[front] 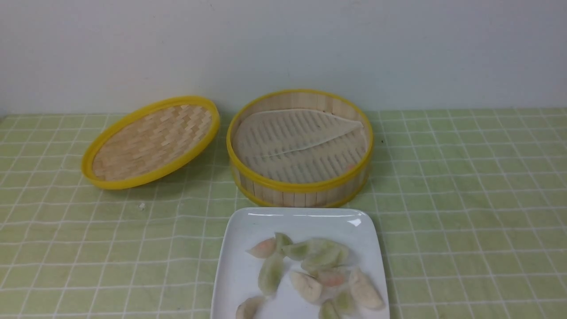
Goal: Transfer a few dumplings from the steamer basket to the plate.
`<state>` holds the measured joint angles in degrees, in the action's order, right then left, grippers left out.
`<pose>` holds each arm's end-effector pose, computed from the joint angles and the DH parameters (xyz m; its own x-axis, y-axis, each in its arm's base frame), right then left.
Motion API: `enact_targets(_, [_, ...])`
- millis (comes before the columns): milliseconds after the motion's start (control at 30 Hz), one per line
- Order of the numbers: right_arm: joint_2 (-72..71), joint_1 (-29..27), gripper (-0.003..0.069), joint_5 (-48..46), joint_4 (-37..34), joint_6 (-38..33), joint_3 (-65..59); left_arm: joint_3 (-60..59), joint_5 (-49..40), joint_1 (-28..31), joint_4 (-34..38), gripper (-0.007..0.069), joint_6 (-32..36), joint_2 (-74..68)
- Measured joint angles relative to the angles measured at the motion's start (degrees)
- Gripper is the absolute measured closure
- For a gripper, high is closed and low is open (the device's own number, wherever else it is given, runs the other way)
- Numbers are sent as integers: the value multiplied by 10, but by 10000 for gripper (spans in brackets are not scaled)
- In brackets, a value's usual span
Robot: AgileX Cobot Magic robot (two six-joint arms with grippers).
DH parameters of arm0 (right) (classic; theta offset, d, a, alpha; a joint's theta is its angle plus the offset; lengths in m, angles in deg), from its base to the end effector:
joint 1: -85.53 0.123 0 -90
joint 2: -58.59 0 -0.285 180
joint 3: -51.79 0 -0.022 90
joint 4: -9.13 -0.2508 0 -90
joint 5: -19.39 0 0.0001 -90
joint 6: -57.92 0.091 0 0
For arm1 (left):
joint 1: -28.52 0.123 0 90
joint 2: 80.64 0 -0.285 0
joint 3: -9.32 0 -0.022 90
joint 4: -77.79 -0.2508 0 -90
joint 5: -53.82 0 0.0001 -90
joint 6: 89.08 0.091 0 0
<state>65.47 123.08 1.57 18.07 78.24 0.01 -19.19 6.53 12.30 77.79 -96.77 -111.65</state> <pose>0.0091 0.0015 0.3278 0.0671 0.3093 -0.9486 -0.5985 0.7732 0.2097 0.0459 -0.0134 0.3896 -0.3126 -0.0484 -0.9487 0.2397 0.9624 -0.1281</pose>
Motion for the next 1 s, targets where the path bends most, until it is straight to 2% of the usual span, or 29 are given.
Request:
enact_targets(167, [0,0,673,0,0,-3,-1,0,-31,0,0,630,7,60])
enact_targets(300, [0,0,673,0,0,-4,-1,0,-32,0,27,630,7,95])
enact_targets(500, [0,0,673,0,0,-4,-2,0,-40,0,64,630,7,109])
enact_targets(767, [0,0,673,0,0,-4,-2,0,-50,0,69,630,8,109])
enact_targets(900, [0,0,673,0,0,-4,-2,-3,-41,0,69,630,19,109])
enact_targets(1000, [0,0,673,0,0,-4,-2,-33,10,0,62,630,46,113])
